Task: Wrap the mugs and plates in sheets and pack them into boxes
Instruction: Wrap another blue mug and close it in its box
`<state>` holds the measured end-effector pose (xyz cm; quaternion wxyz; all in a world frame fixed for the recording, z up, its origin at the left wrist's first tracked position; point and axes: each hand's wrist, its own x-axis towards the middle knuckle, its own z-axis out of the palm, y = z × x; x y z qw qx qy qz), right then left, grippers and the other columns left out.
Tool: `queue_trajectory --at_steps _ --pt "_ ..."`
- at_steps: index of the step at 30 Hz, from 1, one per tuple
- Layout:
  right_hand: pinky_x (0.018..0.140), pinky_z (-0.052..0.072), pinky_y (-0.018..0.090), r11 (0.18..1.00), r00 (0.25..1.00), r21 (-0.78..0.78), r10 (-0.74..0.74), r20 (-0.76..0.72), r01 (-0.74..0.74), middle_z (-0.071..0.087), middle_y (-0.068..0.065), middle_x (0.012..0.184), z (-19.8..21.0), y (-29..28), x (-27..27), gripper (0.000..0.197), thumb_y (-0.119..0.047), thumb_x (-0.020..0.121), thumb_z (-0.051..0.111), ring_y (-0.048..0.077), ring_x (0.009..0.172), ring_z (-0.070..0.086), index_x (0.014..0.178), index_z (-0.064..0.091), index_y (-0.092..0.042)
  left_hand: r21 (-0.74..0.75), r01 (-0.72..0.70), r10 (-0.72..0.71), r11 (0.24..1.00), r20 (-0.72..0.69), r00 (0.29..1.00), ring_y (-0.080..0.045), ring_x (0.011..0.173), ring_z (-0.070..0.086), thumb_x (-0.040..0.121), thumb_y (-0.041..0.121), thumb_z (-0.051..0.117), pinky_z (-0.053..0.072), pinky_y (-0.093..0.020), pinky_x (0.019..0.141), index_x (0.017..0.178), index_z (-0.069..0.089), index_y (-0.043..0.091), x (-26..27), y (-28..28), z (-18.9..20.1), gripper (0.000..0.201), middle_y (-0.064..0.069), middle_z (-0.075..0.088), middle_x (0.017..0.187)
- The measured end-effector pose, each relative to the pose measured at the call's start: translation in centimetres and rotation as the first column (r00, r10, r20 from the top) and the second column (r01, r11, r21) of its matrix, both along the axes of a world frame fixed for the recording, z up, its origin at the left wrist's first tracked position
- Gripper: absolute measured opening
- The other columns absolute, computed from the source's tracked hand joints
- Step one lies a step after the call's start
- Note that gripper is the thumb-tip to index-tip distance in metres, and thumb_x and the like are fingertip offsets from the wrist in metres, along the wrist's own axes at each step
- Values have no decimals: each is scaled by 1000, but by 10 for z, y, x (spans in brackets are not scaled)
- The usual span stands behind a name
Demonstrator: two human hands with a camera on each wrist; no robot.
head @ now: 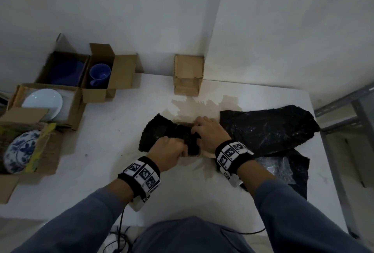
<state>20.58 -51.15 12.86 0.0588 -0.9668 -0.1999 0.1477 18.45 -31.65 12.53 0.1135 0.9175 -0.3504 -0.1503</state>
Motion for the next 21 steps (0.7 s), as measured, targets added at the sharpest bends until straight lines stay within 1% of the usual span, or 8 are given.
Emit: queue_trajectory --at_steps 4,7,9,11,14,16,18,21 --pt "81 47 35 998 997 5 -56 -52 57 56 2 101 -1 4 -7 32 -37 81 62 22 100 50 106 67 -17 64 18 -24 998 85 996 -19 65 67 60 -3 75 48 -27 60 72 72 27 10 21 0 32 7 70 75" --pt "73 53 36 999 984 20 -36 -175 40 62 5 88 0 11 -12 29 -37 83 56 26 87 61 92 69 -13 57 -68 60 996 136 989 -22 56 64 43 -12 74 46 -27 51 66 68 23 23 41 -4 42 3 66 68" --pt "71 55 36 997 968 62 -24 -249 40 65 5 87 0 18 -18 27 -36 85 57 26 82 63 92 71 -14 59 -155 147 986 127 981 -28 61 65 51 -12 70 47 -31 53 70 68 19 29 46 -1 36 -3 66 74" --pt "74 54 35 993 962 107 -16 -272 47 67 4 93 -1 22 -23 23 -33 86 59 25 86 63 99 71 -18 29 -167 160 986 154 975 -30 68 65 60 -4 70 47 -33 54 77 71 16 29 44 1 26 -5 66 78" --pt "75 48 35 991 988 131 12 -153 9 65 2 90 -3 23 -22 15 -27 83 60 25 89 60 93 70 -21 -67 -123 131 990 130 983 -25 74 62 65 6 72 47 -32 57 85 71 16 15 29 -3 22 -2 65 85" --pt "79 41 38 999 999 16 35 -31 -35 62 1 89 -4 23 -19 11 -27 80 61 26 93 56 87 68 -21 -43 -116 120 992 99 988 -23 75 62 71 14 67 45 -33 62 89 69 21 5 18 -12 19 1 64 88" --pt "82 38 40 994 999 -100 36 1 -35 62 1 90 -5 26 -21 10 -28 77 65 26 94 54 85 67 -22 43 -159 156 986 64 986 -22 74 62 73 22 57 42 -35 69 85 67 25 -3 12 -16 16 4 65 85" --pt "72 41 38 991 999 -132 32 19 -29 61 -2 79 -5 32 -27 14 -25 65 75 25 84 58 74 64 -23 99 -175 167 980 90 982 -21 72 61 70 21 60 41 -36 69 83 64 26 -6 10 -15 14 5 61 83"
